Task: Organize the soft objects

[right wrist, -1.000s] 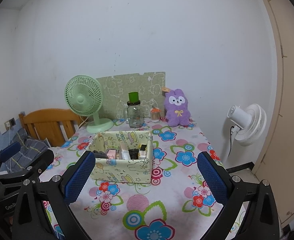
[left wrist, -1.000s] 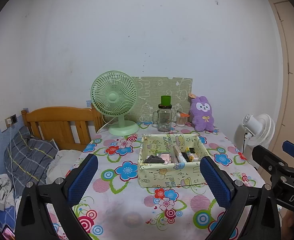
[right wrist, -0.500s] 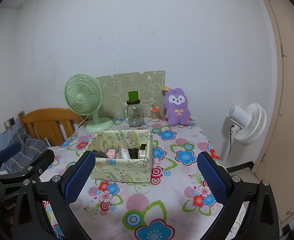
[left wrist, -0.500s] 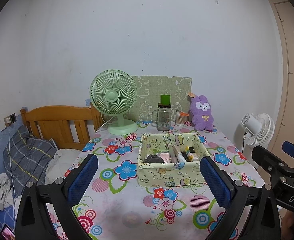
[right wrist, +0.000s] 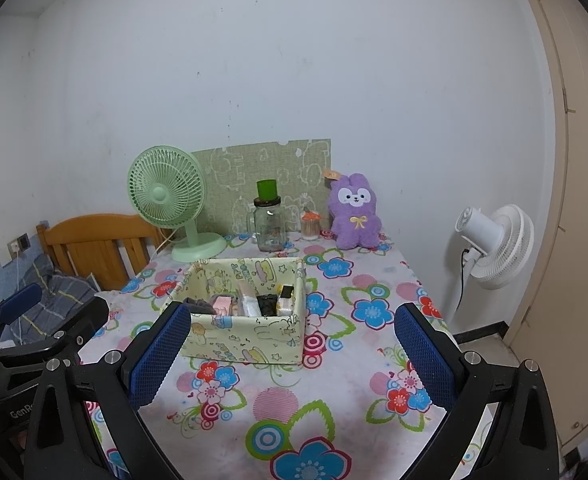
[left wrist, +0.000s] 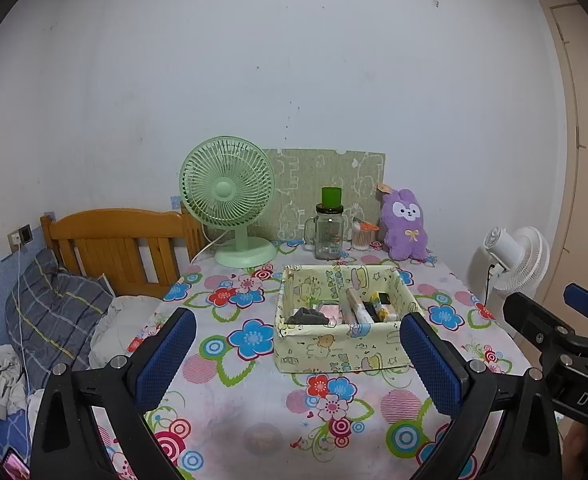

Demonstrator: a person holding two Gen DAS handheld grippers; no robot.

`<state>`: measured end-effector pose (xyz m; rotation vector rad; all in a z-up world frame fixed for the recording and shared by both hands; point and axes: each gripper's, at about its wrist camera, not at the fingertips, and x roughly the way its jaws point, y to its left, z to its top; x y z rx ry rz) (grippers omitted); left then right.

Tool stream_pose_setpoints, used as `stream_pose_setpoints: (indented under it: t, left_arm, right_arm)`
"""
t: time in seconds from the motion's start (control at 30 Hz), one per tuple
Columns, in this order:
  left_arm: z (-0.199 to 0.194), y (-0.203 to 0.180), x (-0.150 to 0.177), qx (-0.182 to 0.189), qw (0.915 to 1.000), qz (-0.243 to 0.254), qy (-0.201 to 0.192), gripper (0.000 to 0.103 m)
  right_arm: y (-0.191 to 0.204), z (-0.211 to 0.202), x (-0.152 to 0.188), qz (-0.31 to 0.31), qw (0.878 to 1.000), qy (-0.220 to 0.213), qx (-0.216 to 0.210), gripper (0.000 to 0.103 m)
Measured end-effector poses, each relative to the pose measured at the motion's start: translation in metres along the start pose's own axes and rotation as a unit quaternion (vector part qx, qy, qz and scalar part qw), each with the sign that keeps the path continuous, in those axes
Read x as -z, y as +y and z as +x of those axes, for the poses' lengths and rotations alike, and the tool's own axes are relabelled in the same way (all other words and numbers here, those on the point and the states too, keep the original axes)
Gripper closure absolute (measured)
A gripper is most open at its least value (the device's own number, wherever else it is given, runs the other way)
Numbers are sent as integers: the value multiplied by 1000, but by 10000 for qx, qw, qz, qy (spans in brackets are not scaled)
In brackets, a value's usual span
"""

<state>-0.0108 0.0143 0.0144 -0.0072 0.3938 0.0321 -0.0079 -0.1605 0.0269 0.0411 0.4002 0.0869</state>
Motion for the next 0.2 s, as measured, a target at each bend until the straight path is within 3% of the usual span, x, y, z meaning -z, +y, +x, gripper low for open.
stream_pose_setpoints:
  t: [0.2]
  left_arm:
    - [2, 1, 1, -5, 10000, -19, 10, 0]
  right_arm:
    - [0, 1, 1, 11, 10000, 14, 4, 0]
